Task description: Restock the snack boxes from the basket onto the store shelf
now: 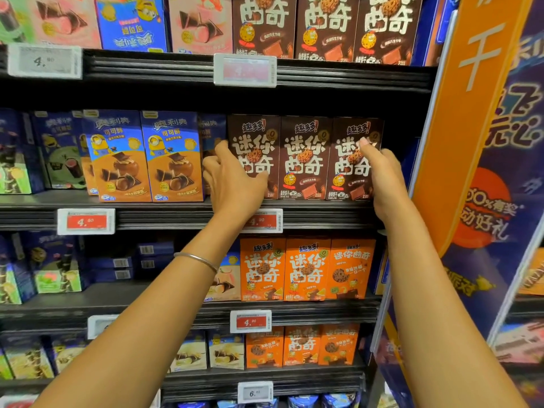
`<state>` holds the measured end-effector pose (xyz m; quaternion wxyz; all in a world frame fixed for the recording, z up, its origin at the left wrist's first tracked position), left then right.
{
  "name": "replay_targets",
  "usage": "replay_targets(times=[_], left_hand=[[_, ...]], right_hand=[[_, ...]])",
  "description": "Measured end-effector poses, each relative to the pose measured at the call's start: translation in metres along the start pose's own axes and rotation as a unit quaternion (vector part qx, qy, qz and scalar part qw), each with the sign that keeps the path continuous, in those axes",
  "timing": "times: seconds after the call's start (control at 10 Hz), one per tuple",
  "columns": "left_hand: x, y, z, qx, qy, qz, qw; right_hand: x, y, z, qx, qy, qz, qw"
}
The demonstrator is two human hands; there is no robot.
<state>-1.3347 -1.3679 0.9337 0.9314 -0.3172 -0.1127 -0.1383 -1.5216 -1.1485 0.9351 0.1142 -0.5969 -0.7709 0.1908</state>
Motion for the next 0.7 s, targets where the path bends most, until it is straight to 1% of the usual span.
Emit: replay_targets(times=[0.1,0.2,0.3,0.4,0.5,0.6,0.7], left_hand=[[0.001,0.001,0.0,0.001,0.0,-0.003,1.0],[0.002,0.004,0.0,0.003,0.014,0.003,1.0],[0.001,0.005,0.001,-0.002,0.021,0.002,1.0],[-0.001,0.006,0.001,-0.002,0.014,0.001,1.0],[-0.001,0.007,0.003,-0.001,0.014,0.001,1.0],[0.003,0.009,0.003,0.002,0.032,0.001,0.999],[0.013,0.013,0.008,-0.009,0.088,0.009,0.996]], right_hand=[[0.0,0.002,0.0,-0.004,0.0,-0.004,1.0],[0.004,0.002,0.0,-0.002,-0.005,0.013,1.0],[0.0,0.004,-0.002,-0.008,-0.041,-0.01,0.999],[-0.004,0.005,-0.003,0.003,-0.041,-0.031,0.999],[-0.004,0.008,-0.005,0.004,-0.051,-0.029,0.998],[0.003,0.007,-0.003,-0.005,-0.082,0.0,0.997],[0.009,0.013,-0.012,0.028,-0.116,0.025,0.993]])
Point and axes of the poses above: each hand's wrist, its own y-axis away from the middle knuckle, its own x-axis out of the back of the hand, z = x × y, the point moved 6 cm from there along -y, towards the middle knuckle, and after that the axes turned 3 degrees about x, right-handed, at the moved point
